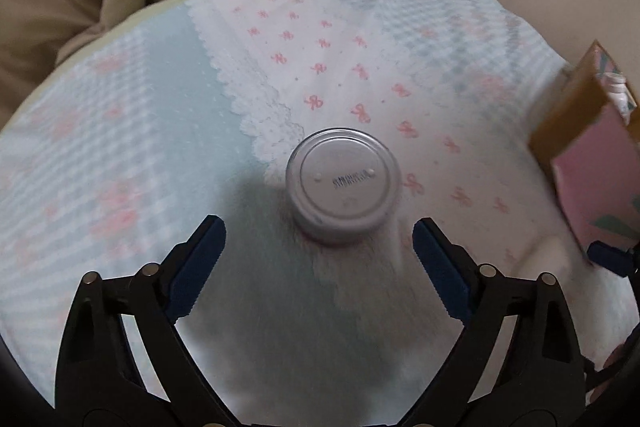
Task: Organize rigid objects
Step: 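Grasp the silver tin with the left tool while the right tool grasps the white case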
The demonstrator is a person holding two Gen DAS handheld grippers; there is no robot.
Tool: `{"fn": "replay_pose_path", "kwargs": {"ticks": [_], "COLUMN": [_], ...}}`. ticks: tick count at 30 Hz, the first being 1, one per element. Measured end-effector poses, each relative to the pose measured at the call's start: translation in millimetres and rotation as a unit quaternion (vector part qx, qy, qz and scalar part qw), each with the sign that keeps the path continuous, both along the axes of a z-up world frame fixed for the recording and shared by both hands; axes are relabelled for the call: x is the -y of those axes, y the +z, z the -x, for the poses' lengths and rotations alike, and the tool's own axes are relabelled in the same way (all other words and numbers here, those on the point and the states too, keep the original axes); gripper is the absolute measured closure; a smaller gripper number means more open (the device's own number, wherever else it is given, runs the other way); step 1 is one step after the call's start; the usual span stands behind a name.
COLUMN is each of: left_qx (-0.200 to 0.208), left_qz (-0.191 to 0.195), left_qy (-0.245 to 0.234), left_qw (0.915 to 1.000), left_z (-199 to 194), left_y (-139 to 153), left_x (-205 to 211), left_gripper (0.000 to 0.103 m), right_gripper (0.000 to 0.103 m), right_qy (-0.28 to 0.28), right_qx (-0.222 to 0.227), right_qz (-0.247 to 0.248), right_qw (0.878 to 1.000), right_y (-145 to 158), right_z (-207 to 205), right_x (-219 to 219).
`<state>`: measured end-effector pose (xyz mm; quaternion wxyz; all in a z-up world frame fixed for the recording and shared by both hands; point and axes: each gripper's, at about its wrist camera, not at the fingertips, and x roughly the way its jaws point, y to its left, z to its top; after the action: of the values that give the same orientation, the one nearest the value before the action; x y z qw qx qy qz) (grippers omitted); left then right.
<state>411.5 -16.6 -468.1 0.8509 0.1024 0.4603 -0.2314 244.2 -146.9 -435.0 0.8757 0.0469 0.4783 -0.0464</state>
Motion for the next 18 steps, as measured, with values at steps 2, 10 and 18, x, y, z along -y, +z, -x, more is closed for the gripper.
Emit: {"fn": "replay_pose_path", "kwargs": {"ticks": [2,10,18], "left_qx": [0.005,0.031,0.034], "left_qz": [0.002,0.005,0.007], "left_qy": [-0.004,-0.023,-0.033], "left_qw": [1.0000,0.9992,0.9988], "left_z": [-5,-16,-16], "left_y": [-8,-11,-6], "left_x": [4,15,17], "left_gripper": [0.009,0.038,0.052], "right_gripper": [0.015,0.043,0.047], "right_qy": [-0.002,0.006,-0.004], "right_qx": [-0.002,0.005,0.007], "right_qz": [0.002,0.038,0.044], "right_qw": [1.000,0.999,0.999], "right_y": [-16,-28,-29], "right_z": [-9,-19,-18], "right_x": [1,-2,-1]}}
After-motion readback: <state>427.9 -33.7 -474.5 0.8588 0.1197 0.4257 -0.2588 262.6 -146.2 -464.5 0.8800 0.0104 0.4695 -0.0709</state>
